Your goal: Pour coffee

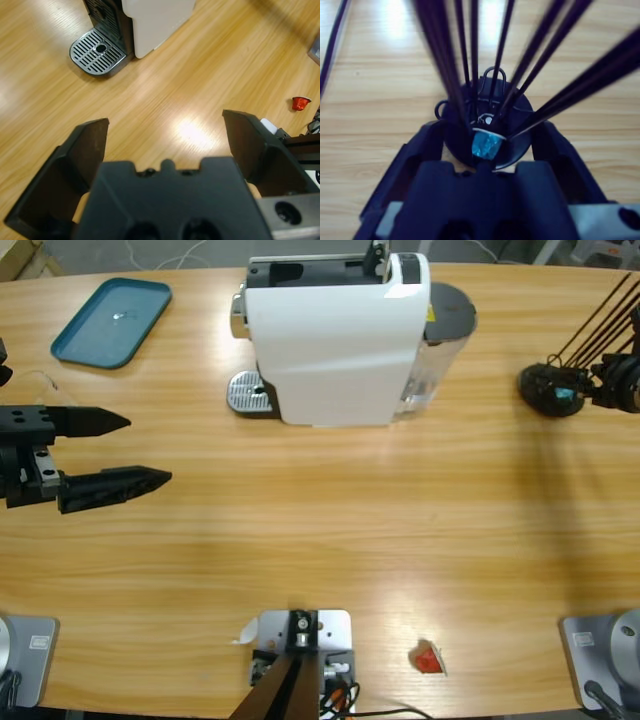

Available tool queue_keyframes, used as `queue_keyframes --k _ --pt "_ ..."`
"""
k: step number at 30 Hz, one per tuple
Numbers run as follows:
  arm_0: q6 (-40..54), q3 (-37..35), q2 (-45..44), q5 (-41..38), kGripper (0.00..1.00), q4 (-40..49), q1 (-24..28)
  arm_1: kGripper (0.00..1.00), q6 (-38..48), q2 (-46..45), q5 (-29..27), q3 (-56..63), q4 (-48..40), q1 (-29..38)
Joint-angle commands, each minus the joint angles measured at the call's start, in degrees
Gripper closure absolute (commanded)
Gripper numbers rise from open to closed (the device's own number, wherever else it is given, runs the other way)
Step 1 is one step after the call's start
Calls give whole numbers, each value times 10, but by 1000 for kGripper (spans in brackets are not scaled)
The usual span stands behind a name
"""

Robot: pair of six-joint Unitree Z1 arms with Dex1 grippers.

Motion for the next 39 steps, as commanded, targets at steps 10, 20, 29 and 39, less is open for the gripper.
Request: queue_keyframes --k 10,20,29,39 --pt "-8 14 -10 8 18 -8 -5 322 34 -58 -73 20 62 65" --pt "-8 34 -30 5 18 -7 -11 326 86 -10 -88 133 -138 66" --pt "-8 48 -41 4 18 -7 -15 368 91 128 -101 185 -321 66" --pt "-9 52 -31 4 17 -9 -14 485 78 175 -105 201 -418 51"
